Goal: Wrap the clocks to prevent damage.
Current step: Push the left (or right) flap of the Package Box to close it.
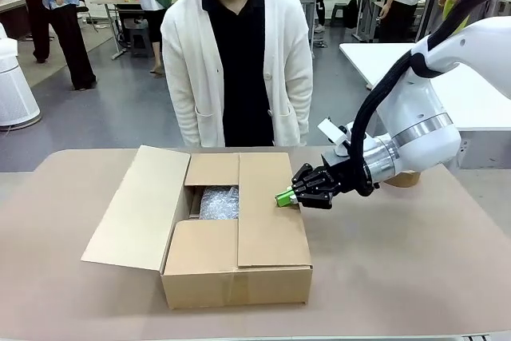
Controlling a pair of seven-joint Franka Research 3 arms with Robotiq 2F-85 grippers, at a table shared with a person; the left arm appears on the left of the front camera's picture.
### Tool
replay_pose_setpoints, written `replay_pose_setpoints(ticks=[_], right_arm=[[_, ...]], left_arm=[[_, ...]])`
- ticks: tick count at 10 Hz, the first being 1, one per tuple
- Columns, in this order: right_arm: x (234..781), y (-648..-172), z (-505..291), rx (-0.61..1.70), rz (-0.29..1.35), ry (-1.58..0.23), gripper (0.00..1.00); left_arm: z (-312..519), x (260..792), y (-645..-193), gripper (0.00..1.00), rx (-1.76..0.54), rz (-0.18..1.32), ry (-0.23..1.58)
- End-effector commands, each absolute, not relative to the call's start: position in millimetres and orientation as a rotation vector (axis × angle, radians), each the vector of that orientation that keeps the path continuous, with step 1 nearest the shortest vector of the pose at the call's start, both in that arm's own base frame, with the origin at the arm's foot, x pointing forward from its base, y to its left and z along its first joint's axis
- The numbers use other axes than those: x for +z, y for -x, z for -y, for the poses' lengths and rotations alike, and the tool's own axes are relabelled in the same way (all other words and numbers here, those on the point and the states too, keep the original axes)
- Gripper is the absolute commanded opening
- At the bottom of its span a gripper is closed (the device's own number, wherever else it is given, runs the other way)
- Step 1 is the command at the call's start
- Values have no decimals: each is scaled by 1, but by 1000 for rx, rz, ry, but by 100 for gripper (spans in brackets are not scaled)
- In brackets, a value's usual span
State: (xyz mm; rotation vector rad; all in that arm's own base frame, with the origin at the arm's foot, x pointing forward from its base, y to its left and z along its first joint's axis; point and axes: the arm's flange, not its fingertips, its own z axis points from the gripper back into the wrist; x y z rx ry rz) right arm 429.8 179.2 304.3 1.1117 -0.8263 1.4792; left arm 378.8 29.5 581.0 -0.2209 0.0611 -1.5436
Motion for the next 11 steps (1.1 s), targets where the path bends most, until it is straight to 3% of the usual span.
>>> replay_pose_setpoints(ticks=[1, 3, 4, 6, 7, 9, 10, 11], right_arm=[[301, -429, -180, 1478, 820, -1108, 1], [301, -429, -180, 1478, 820, -1108, 1], [301, -429, -180, 1478, 820, -1108, 1], [301, -429, -180, 1478, 820, -1108, 1], [301, -429, -180, 1478, 820, -1108, 1], [301, -429, -180, 1478, 820, -1108, 1], [301, -429, -180, 1478, 820, -1108, 1], [301, -429, -180, 1478, 820, -1108, 1]], left_arm=[[-32, 582, -379, 0, -1559, -62, 231], [-30, 581, -379, 0, -1544, -61, 221], [-53, 564, -397, 0, -1527, 30, 404], [-97, 514, -380, 0, -1434, 421, 502], [-106, 508, -395, 0, -1390, 471, 544], [-94, 469, -350, 0, -1245, 520, 454], [-85, 479, -368, 0, -1259, 380, 344], [-121, 482, -374, 0, -1258, 482, 533]])
